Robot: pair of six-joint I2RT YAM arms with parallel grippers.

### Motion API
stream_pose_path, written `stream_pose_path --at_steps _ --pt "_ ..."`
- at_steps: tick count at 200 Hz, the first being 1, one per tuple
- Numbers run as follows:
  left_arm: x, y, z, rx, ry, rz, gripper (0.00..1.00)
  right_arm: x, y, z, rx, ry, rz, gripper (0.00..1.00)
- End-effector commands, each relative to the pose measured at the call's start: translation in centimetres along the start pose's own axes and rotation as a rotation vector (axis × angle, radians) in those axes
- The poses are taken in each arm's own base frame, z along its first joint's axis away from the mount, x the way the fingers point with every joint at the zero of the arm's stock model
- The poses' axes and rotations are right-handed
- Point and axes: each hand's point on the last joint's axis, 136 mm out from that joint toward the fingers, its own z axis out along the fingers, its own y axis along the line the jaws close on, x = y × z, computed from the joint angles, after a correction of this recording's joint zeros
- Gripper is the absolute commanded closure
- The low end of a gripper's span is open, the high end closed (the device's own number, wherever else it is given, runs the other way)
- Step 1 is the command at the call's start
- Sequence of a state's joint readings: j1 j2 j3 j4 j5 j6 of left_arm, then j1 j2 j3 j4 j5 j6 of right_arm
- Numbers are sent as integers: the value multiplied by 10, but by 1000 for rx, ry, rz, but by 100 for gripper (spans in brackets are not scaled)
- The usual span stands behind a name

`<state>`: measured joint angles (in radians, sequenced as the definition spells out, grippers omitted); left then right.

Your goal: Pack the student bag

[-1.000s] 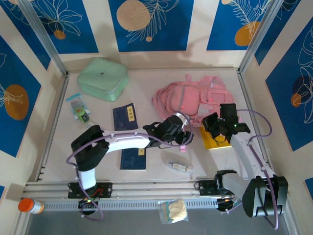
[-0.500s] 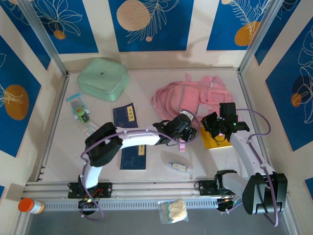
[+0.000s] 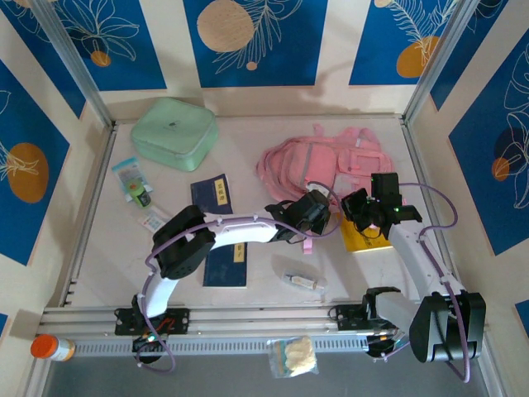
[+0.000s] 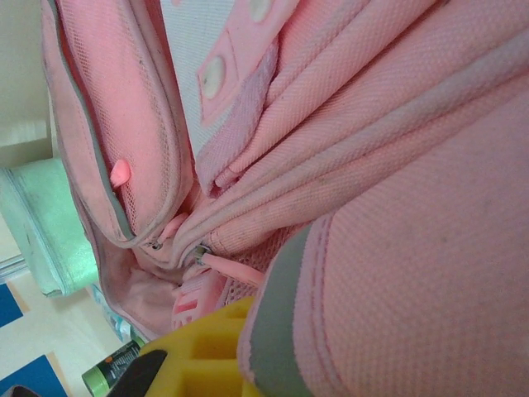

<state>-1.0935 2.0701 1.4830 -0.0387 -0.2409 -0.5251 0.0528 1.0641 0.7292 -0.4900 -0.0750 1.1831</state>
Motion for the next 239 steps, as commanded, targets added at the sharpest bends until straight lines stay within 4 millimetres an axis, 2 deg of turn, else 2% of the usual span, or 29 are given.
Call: stream_pose_path --at_steps 1,29,71,141,164,185,213,225,239 --pt "-19 3 -2 -13 -54 -22 80 6 24 -9 -84 30 -30 100" --pt "-23 5 -10 -5 -67 -10 100 5 24 -10 -86 29 -38 100" --pt "-18 19 -29 -15 -57 0 100 0 24 -15 -77 20 -76 100" --pt "17 79 -78 -131 16 -31 100 -21 40 -25 -88 41 -200 100" --pt "21 87 -89 -121 24 -28 100 -28 48 -22 -88 76 -236 100" --pt "20 80 -96 -82 32 -12 100 -36 58 -15 -95 103 -263 100" --pt "8 54 -99 39 23 -46 100 -56 69 -5 -69 87 -286 100" --pt "2 45 -95 76 23 -60 100 -62 74 -1 -71 91 -286 93" --pt "-6 36 -91 99 28 -64 100 -61 78 2 -85 126 -282 82"
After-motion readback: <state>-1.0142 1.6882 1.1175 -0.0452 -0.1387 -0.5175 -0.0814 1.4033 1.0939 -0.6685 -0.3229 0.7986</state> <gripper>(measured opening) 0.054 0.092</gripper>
